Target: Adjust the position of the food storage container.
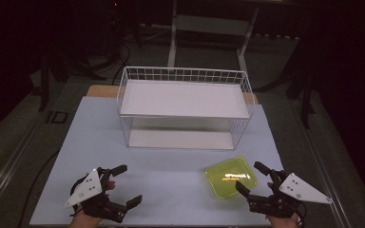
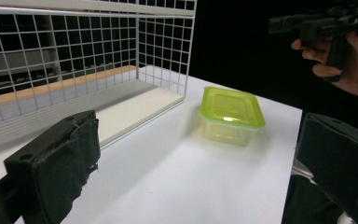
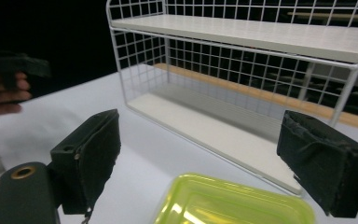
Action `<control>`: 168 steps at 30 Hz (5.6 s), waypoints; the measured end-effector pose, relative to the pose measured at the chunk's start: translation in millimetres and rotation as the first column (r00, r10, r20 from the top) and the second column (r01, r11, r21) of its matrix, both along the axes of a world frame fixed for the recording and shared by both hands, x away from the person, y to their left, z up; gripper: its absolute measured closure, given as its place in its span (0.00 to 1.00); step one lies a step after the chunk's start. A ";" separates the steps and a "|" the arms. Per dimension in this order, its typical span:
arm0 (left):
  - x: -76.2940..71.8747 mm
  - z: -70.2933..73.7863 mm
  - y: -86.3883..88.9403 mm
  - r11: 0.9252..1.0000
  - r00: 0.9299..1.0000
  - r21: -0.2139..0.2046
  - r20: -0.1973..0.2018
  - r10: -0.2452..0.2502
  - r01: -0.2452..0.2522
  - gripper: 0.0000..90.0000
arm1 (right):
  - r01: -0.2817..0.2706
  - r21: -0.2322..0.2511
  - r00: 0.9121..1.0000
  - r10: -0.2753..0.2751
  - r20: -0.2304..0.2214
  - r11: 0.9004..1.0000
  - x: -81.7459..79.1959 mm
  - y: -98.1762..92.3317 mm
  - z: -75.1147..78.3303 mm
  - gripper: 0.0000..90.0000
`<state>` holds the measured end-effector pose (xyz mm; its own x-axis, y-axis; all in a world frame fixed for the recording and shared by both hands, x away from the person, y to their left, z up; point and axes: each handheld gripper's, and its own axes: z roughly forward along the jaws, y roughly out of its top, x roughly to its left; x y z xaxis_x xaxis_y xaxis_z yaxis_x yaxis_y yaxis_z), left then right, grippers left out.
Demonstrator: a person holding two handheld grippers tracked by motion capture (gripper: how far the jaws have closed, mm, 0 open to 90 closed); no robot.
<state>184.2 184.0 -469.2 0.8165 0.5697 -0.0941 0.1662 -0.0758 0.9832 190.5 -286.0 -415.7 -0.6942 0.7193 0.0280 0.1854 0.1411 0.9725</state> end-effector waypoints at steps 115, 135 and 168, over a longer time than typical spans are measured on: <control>3.8 -10.3 -5.7 0.998 0.998 0.030 -0.044 -0.045 0.047 0.00 | 0.023 -0.370 0.942 -0.143 -0.303 0.929 89.3 -68.9 -78.0 1.00; 4.1 -10.7 -6.1 0.998 0.997 0.024 -0.050 -0.052 0.053 0.00 | -0.042 -0.379 0.950 -0.081 -0.302 0.924 96.7 -39.4 -77.1 1.00; 2.4 -10.8 -6.3 0.997 0.997 0.034 -0.053 -0.060 0.062 0.00 | -0.199 -0.396 0.950 0.077 -0.302 0.896 111.7 39.4 -74.4 1.00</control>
